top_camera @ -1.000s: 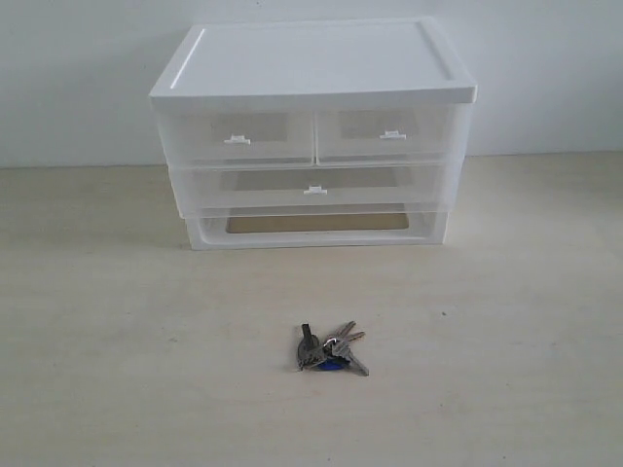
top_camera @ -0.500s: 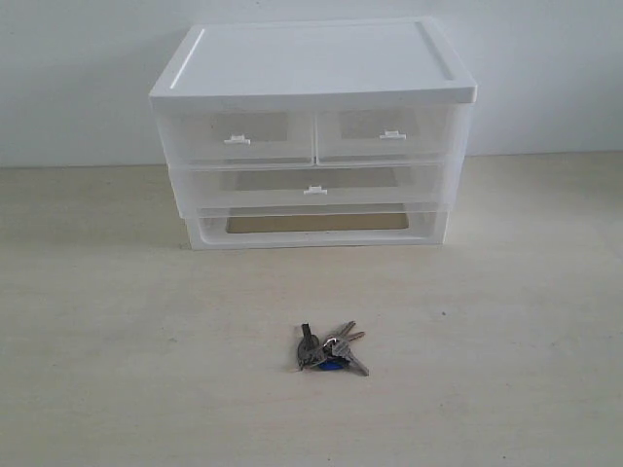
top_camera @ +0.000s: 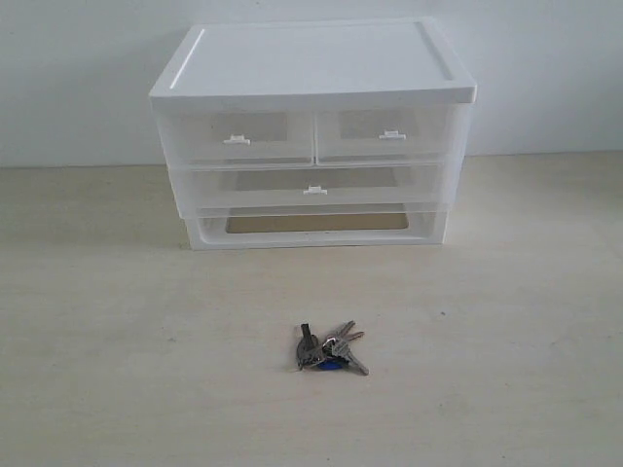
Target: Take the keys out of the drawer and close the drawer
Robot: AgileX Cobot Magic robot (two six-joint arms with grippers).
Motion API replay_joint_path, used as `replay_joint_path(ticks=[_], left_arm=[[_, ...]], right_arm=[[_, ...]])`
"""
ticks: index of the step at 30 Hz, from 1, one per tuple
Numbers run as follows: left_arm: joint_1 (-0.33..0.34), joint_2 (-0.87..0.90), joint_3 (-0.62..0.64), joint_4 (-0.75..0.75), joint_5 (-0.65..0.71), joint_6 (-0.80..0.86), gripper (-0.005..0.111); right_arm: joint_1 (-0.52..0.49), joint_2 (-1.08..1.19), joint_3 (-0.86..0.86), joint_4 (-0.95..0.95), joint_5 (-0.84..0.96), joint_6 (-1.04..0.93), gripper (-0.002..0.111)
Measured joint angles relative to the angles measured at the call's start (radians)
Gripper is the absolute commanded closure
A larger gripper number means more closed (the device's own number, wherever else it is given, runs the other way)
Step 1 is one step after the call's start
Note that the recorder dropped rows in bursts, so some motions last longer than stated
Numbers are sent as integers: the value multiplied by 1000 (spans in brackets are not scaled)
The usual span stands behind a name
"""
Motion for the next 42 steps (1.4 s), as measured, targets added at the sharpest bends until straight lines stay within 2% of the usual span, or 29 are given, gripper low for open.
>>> replay_joint_path(ticks=[3,5,9,10,13,16,19,23,30,42], left_arm=[[0,0,0,0,0,0,102],[0,0,0,0,0,0,102],[0,0,0,0,0,0,102],[0,0,0,0,0,0,102],[0,0,0,0,0,0,102],[0,0,0,0,0,0,102],[0,0,0,0,0,0,102],[0,0,0,0,0,0,102],[0,0,0,0,0,0,102],[0,0,0,0,0,0,102]], right_arm=[[-53,0,64,10,-127,-94,108],[-123,2,129,42,-236,-146,108],[-314,2,247,113,-346,-173,108],[-390,2,284,139,-370,-173,108],[-571,2,360,220,-391,-173,108],[-706,2,433,228,-400,-171,108],[-782,2,459,215,-371,-173,108],[-822,2,462,203,-253,-175,108],[-829,2,464,176,-35,-207,108],[-829,2,468,195,17,-80,108]])
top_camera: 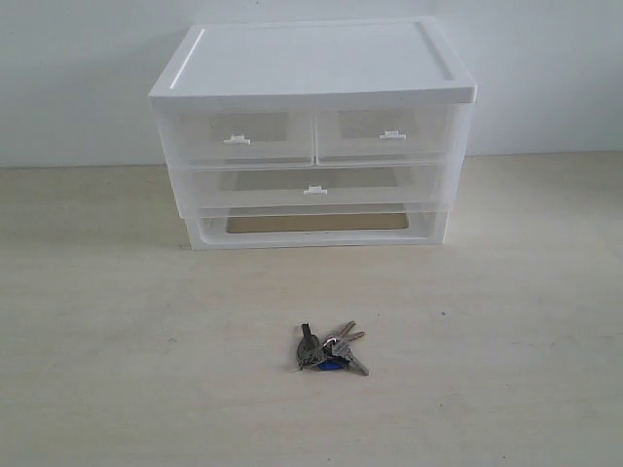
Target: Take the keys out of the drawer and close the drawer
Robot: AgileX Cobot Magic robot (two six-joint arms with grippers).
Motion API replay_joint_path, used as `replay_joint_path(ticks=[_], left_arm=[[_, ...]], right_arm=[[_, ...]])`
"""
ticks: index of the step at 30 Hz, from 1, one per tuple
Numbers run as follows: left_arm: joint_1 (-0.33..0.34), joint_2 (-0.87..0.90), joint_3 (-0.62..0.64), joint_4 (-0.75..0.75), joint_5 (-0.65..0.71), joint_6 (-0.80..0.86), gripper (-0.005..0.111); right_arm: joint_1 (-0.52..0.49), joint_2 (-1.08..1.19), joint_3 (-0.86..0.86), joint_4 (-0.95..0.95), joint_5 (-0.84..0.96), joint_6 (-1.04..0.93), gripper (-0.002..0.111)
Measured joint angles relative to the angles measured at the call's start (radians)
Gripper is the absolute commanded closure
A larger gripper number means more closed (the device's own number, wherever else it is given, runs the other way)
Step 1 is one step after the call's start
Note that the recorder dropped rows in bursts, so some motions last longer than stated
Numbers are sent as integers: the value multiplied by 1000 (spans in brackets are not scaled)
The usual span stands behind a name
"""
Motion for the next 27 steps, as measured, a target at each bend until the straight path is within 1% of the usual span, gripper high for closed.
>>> replay_joint_path(ticks=[27], left_arm=[[0,0,0,0,0,0,102]], right_arm=[[0,0,0,0,4,14,108]])
